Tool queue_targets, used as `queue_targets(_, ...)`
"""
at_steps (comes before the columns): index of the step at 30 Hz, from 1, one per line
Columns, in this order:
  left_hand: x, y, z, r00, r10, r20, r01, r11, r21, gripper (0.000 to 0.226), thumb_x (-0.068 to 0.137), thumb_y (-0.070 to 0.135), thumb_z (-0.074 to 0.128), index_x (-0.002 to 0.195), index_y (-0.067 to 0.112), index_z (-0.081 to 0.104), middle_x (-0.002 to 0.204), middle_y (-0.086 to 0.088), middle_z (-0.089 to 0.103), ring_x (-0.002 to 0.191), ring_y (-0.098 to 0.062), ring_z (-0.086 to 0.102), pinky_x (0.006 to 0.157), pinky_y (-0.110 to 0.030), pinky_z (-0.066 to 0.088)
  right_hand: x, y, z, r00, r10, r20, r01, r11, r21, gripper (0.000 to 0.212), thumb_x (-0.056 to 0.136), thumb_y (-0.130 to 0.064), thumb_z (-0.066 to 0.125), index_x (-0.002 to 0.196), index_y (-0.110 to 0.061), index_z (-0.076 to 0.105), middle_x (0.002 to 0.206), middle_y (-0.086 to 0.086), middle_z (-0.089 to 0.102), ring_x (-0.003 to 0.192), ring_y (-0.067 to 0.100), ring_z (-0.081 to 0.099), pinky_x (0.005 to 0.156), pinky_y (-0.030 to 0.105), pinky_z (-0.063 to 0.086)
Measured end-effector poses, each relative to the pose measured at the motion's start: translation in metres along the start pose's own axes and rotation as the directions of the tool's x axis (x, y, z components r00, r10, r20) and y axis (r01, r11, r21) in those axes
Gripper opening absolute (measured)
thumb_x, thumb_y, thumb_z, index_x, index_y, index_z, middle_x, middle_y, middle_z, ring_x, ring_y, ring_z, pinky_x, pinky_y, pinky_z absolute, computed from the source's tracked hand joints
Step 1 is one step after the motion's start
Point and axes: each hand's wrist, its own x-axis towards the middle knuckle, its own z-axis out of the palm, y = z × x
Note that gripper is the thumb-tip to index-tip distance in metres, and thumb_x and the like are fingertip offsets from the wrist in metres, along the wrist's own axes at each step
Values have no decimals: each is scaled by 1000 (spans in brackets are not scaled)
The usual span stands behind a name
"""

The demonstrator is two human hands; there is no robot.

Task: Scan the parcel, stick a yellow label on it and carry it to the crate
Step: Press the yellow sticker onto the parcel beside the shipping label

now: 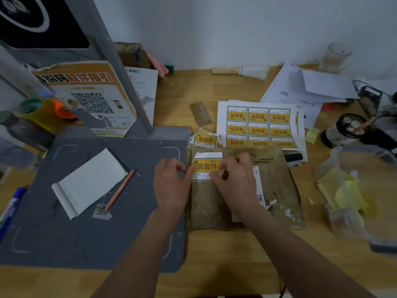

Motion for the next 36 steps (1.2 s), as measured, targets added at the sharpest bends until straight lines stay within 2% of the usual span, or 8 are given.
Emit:
queue_targets(3,-6,1,-3,998,58,32,-57,998,-24,26,76,31,75,71,20,51,86,5,48,90,-14,49,78,-24,39,1,4,-5,1000,20,-4,-20,999,-44,26,75,-34,73,87,-16,60,99,-2,35,96,14,36,78,25,35)
queue_targets(9,-3,-2,-15,968,-163,189,189,974,-125,28,74,31,77,69,25,50,99,0,51,99,-15,49,80,-24,36,2,14,-15,994,113,11,-112,989,-97,24,76,-35,72,84,-18,58,104,1,40,103,20,38,92,32,33)
queue_targets(13,-12,1,-18,994,-32,106,40,996,-80,20,79,22,73,76,21,53,97,2,50,101,-14,47,83,-22,36,0,17,-21,989,146,10,-144,985,-91,20,78,-28,71,90,-16,60,109,6,46,107,24,39,90,32,34)
queue_targets(18,-37,19,-14,936,347,60,-348,937,9,20,85,6,58,103,10,64,106,-5,61,100,-18,52,84,-21,37,-23,-5,-20,945,-327,-34,325,945,-46,16,88,-8,50,100,-9,61,101,8,60,95,22,50,82,35,44)
queue_targets(22,-42,20,-10,944,271,189,-259,962,-88,41,89,8,54,129,13,51,127,-6,58,117,-21,52,98,-23,37,-36,-5,-17,900,-403,165,397,915,68,43,91,-21,31,125,-8,53,113,11,66,104,23,59,93,32,44)
queue_targets(25,-39,16,-10,939,255,229,-248,967,-59,45,91,11,50,135,17,45,133,-5,53,124,-21,46,106,-32,37,-35,6,-14,883,-412,225,430,902,-40,47,90,-18,30,130,-3,50,121,17,64,113,29,59,103,33,38)
queue_targets(32,-32,16,-8,948,196,250,-208,978,21,57,93,11,48,146,21,29,153,-3,32,145,-21,14,120,-39,15,-6,22,-6,871,-399,285,470,845,-254,53,93,-8,29,146,-4,27,153,14,30,144,25,24,114,34,3)
queue_targets(36,-31,11,-7,949,179,258,-175,984,-38,62,91,18,56,146,23,28,152,1,35,146,-20,14,118,-41,20,-3,21,-11,894,-348,281,431,840,-329,51,100,-27,22,148,-9,22,158,8,19,147,21,9,115,30,-4)
